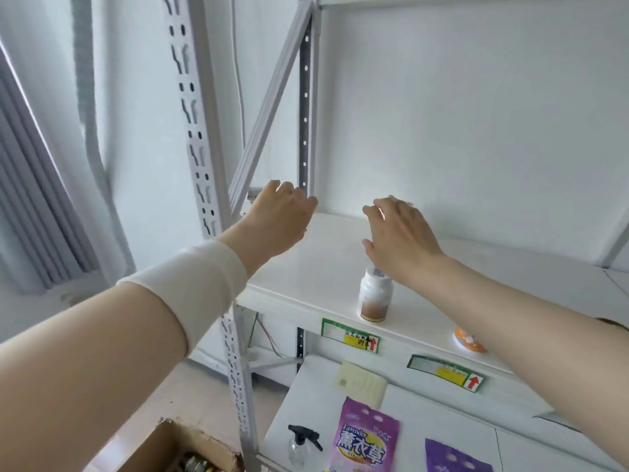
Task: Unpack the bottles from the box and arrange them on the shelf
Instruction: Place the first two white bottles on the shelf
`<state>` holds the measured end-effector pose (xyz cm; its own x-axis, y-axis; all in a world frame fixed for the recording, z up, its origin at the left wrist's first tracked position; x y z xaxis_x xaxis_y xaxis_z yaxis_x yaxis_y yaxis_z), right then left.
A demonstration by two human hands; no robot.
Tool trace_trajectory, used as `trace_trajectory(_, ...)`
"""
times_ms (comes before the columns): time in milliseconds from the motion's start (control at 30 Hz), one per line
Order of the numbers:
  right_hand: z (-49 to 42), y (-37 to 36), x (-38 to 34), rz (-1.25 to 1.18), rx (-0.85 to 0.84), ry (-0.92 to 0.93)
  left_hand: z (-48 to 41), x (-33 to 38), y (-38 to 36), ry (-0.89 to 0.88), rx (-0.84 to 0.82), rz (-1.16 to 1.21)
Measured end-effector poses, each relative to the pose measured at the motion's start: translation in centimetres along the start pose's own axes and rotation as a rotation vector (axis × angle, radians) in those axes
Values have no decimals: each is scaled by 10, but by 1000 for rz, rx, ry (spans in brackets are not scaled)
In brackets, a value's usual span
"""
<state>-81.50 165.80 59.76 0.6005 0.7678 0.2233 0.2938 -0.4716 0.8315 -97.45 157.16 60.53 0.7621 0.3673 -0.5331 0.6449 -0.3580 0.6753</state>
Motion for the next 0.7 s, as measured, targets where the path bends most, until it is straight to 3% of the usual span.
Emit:
trace_trajectory(200,15,-15,-106,-102,24,229,113,-44,-15,91,-167,-36)
trace_trajectory(367,25,-61,-217,-201,-49,376,221,-69,-73,230,-374,53)
trace_trajectory(700,121,-224,-385,-237,-579,648,446,-16,-213,502,-896,365)
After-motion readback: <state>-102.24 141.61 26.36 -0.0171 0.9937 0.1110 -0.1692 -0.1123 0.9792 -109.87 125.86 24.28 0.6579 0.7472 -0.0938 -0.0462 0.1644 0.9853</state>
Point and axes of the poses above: each hand's wrist, its own z-axis away from the middle knuckle, its own y-axis out of the back of the hand, x = y × z, the point moved 1 cm from there along -z, towards the middle knuckle, and after that the axes turned 9 degrees about x, right-handed, at the moved point
